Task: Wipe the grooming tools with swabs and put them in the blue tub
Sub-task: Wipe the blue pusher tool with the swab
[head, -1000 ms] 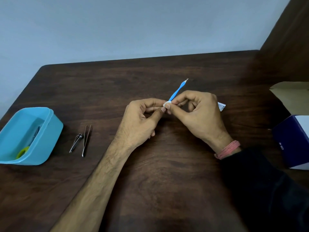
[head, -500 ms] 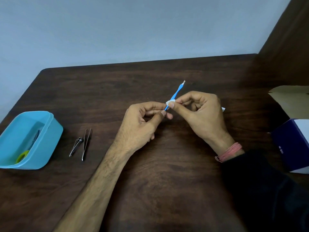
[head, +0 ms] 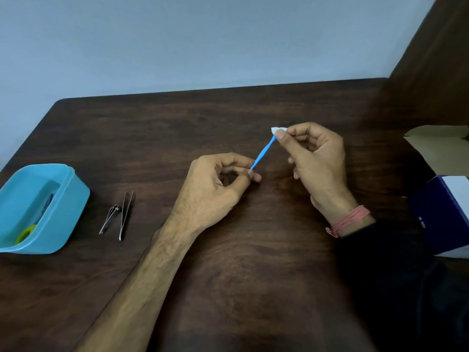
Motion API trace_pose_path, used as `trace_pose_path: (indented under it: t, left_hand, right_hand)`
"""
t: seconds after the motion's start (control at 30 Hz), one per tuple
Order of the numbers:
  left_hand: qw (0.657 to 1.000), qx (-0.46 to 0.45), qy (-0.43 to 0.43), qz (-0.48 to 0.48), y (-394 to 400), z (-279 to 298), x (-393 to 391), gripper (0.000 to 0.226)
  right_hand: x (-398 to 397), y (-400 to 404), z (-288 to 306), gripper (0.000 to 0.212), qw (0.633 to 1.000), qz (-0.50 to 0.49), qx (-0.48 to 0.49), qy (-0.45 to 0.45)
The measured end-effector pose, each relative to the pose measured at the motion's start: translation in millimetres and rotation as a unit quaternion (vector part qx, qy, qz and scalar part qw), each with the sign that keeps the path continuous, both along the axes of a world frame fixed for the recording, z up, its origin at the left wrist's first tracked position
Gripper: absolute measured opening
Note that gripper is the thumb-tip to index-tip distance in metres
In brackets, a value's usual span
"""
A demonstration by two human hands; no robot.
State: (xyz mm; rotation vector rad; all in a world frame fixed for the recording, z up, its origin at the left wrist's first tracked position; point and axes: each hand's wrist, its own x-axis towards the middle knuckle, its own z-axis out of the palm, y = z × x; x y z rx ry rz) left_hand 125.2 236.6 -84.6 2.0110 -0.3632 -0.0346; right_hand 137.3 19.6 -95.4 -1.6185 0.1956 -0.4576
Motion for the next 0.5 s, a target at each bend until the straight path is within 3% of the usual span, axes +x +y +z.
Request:
trace_pose_path:
  t: [0.13,0.23,0.5]
  left_hand:
    - [1.000,-0.002,-0.010,-0.001,1.2,-2.9,-0.1,0.016]
    - [1.000,-0.003,-0.012,0.004,1.7,-2.6,-0.4,0.014]
    - [0.998,-0.022,0.050,0.011,0.5,2.4,-1.1,0.021]
  right_hand:
    - [-0.3,0.6,3.1,0.025,0.999,0.005,0.045,0.015]
    - [-1.0,0.6,7.9,0.022,0.997,0.024,0.070,0.017]
    - [-2.0,2.2,7.7,0.023,0.997,0.052,0.057,0.025]
